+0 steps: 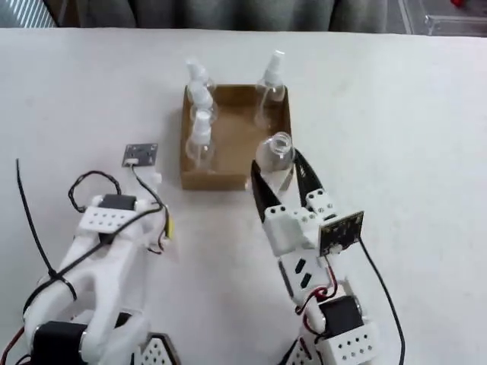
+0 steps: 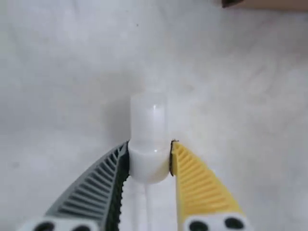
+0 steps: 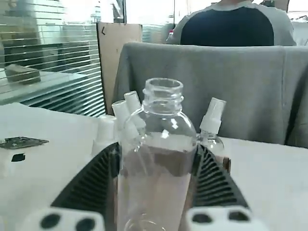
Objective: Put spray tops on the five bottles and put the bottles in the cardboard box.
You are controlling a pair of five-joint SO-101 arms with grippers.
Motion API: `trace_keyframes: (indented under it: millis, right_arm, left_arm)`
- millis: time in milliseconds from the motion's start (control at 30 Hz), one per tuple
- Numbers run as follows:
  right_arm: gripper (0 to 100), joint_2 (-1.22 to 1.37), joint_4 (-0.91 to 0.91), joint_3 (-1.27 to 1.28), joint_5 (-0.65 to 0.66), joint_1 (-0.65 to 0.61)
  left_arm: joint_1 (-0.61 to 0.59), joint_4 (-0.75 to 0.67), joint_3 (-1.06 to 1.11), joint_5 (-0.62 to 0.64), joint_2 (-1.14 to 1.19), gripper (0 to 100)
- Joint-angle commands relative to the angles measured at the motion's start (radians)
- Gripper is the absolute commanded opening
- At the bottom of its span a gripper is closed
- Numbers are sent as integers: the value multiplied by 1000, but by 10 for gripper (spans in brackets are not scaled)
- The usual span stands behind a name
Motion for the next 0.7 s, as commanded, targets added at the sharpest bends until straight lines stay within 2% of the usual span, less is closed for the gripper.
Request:
trace_keyframes:
  millis: [0, 233, 533, 667]
  right_arm:
    - [15, -21, 67, 11, -40, -21]
    - [15, -27, 220, 9, -41, -67]
    - [15, -28, 334, 9, -40, -148]
    - [15, -28, 341, 9, -34, -163]
  left_arm:
    - [-44, -8, -35, -2, -101, 20]
    - [-71, 64, -28, -2, -444, 20]
    - [-67, 55, -28, -8, -1001, 20]
    - [-54, -14, -26, -5, -1214, 20]
